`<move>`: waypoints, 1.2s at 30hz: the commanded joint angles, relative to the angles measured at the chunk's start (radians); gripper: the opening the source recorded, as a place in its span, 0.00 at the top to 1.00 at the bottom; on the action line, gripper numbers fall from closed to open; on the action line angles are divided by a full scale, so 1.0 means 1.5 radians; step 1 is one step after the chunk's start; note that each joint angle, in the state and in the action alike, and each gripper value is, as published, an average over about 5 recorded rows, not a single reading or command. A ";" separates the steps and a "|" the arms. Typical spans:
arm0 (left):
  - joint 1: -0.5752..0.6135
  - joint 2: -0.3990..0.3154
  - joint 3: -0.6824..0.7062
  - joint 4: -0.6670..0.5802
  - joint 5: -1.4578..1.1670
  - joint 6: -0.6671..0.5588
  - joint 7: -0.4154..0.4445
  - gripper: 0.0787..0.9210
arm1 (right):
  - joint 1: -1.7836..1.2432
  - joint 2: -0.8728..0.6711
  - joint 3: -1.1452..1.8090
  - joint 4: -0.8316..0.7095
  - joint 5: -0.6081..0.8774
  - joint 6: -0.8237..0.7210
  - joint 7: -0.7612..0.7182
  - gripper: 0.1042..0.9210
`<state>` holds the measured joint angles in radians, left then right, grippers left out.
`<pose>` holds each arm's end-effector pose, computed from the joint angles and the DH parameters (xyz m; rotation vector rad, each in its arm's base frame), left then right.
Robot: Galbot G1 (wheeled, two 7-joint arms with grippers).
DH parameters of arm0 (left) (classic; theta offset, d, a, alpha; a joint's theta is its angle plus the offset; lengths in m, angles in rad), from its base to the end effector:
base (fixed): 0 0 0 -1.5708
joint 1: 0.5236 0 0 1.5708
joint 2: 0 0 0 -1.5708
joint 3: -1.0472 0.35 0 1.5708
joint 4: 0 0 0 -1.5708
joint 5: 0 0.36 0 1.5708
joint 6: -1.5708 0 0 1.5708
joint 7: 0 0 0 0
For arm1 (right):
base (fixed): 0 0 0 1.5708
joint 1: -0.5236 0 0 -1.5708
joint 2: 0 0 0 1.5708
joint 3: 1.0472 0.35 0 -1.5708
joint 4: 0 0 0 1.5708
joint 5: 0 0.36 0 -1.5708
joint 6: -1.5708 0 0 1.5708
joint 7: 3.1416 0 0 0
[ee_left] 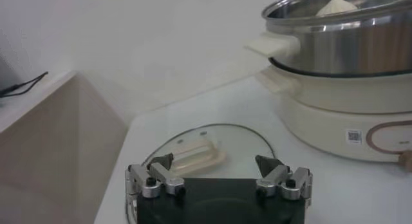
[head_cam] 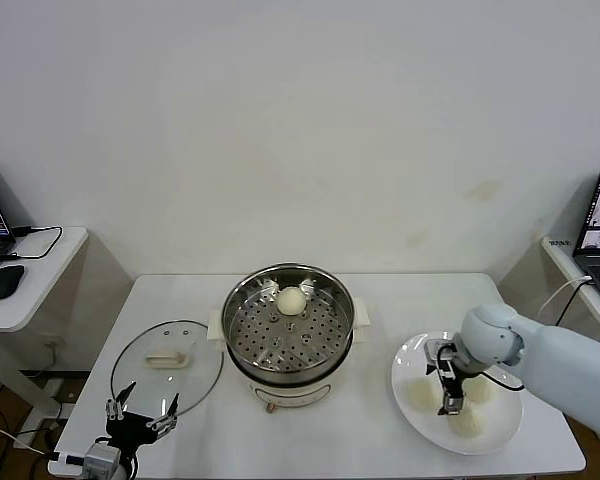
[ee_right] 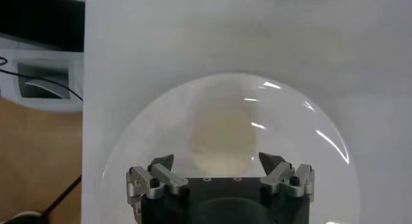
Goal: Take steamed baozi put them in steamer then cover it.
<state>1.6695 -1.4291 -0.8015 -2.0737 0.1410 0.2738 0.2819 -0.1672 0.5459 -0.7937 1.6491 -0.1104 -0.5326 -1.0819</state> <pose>0.1517 0.1106 -0.3089 -0.0915 -2.6754 -0.4493 0.4150 -0.0947 -0.2263 1.2550 -1.2960 1.2716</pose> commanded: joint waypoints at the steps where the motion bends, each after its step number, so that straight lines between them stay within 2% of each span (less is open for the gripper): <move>1: -0.003 0.000 0.003 0.005 0.002 0.000 0.001 0.12 | -0.009 0.023 0.005 -0.018 -0.010 -0.002 0.008 0.12; 19: -0.017 0.008 0.001 0.021 0.003 0.002 0.004 0.12 | -0.020 0.038 0.016 -0.043 -0.026 0.009 -0.001 0.14; 30: -0.018 0.008 0.003 0.024 0.003 0.002 0.004 0.12 | -0.020 0.028 0.026 -0.040 -0.023 0.008 -0.009 0.33; 36: -0.013 0.007 0.005 0.017 0.003 0.001 0.003 0.12 | 0.011 -0.011 0.042 -0.018 0.007 0.004 -0.016 0.37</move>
<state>1.6456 -1.4192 -0.7961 -2.0416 0.1449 0.2762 0.2869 -0.1852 0.5687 -0.7458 1.6025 -0.1307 -0.5253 -1.0993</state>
